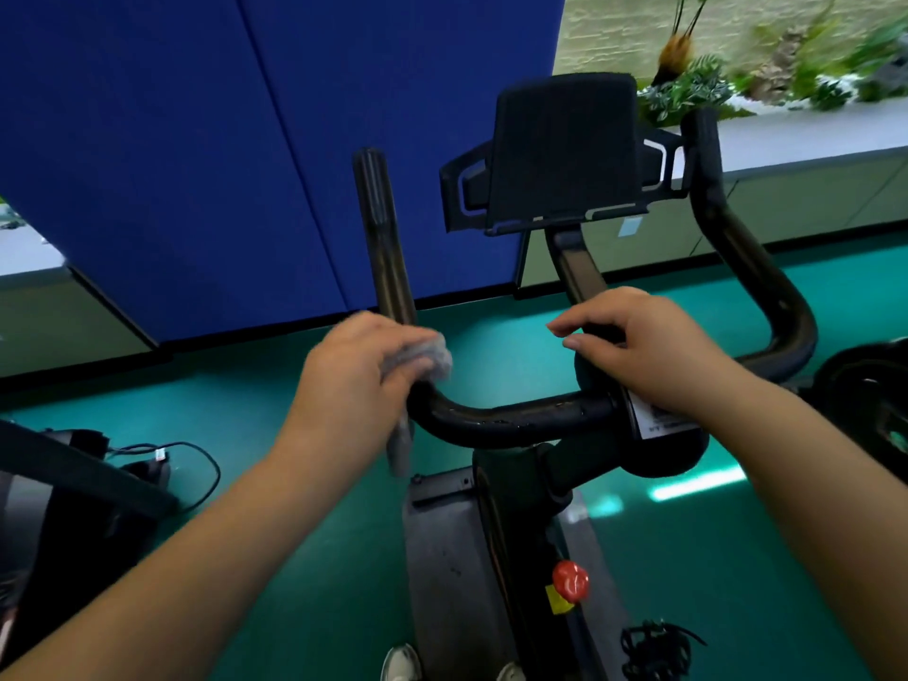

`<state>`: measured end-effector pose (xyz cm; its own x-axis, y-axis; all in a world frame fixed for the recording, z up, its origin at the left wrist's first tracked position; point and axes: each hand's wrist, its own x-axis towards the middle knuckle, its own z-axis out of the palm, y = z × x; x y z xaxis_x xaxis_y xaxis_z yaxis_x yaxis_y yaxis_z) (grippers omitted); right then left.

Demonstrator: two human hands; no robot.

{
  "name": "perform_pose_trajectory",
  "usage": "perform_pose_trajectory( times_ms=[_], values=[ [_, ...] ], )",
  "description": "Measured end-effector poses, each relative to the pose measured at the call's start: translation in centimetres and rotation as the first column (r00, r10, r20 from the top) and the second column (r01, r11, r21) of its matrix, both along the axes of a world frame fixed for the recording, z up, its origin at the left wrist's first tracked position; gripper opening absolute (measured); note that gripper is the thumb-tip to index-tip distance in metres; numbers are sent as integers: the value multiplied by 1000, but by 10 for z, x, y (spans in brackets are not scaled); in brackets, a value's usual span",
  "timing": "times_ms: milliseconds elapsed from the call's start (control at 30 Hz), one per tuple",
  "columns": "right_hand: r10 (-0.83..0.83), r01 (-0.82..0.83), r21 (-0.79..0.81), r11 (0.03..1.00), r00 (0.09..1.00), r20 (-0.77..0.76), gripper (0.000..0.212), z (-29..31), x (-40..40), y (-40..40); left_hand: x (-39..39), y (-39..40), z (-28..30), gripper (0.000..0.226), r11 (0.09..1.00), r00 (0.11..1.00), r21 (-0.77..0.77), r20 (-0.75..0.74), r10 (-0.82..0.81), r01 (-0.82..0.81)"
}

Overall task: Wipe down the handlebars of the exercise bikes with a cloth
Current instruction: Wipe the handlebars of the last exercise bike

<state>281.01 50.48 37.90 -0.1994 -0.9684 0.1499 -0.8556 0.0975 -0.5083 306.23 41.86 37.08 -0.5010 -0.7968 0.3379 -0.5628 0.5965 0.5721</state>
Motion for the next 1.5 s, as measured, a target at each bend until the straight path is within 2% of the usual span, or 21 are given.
perform_pose_trajectory(
  times_ms=[100,167,267,367,500,567,700,833,900,1000,1100,1133,1200,1267,1367,1400,1500],
  values=[
    [3,-3,-18,1000,1000,14,19,-2,-1,0,-4,0,5,20,994,991,56,-92,100,-95],
    [7,-7,-32,999,1000,-2,19,-5,-2,0,-4,22,1,20,997,990,43,-121,70,-65],
    [1,-2,-43,999,1000,-16,19,-8,-3,-1,0,48,-6,26,999,998,-23,-54,23,-25],
    [-25,24,-32,999,1000,-13,18,-10,-3,-3,1,33,-7,26,997,998,-48,-24,60,-62],
    [-45,45,-2,999,999,-4,18,-13,-5,-4,-4,36,-6,26,978,958,36,-199,207,-203],
    [-51,51,2,999,999,5,17,-14,-6,-4,-6,56,-12,25,982,956,0,-231,182,-187],
    [-50,50,-1,999,998,29,16,-13,-5,-3,-1,62,-18,23,991,989,-99,-130,72,-85],
    [-55,55,-5,998,997,47,15,-11,-3,-1,-8,38,-8,24,973,954,55,-192,229,-223],
    [-63,64,-12,998,997,54,16,-11,-2,1,-12,45,-8,22,977,961,39,-176,212,-209],
    [-76,78,-22,997,994,77,17,-12,-1,5,-8,60,-10,21,994,998,-92,-4,62,-63],
    [-84,86,-25,996,993,81,17,-12,0,8,-9,33,5,23,982,981,-190,189,35,1],
    [-89,91,-23,996,992,84,17,-12,0,9,-12,20,13,27,976,949,-213,313,22,48],
    [-98,100,-17,995,991,87,17,-13,0,10,-23,4,28,28,956,807,-210,590,-42,203],
    [-100,101,-15,995,992,74,17,-14,0,9,-38,2,37,24,958,672,-87,730,-125,273],
    [-106,108,-15,994,992,74,16,-16,-2,7,-54,-6,36,40,953,504,104,829,-242,286],
    [-109,110,-16,994,991,77,16,-17,-3,7,-57,-14,37,38,950,475,134,841,-260,283],
    [-102,103,-13,995,993,66,18,-20,-5,5,-57,-35,44,26,939,465,150,837,-288,311]
  ],
)
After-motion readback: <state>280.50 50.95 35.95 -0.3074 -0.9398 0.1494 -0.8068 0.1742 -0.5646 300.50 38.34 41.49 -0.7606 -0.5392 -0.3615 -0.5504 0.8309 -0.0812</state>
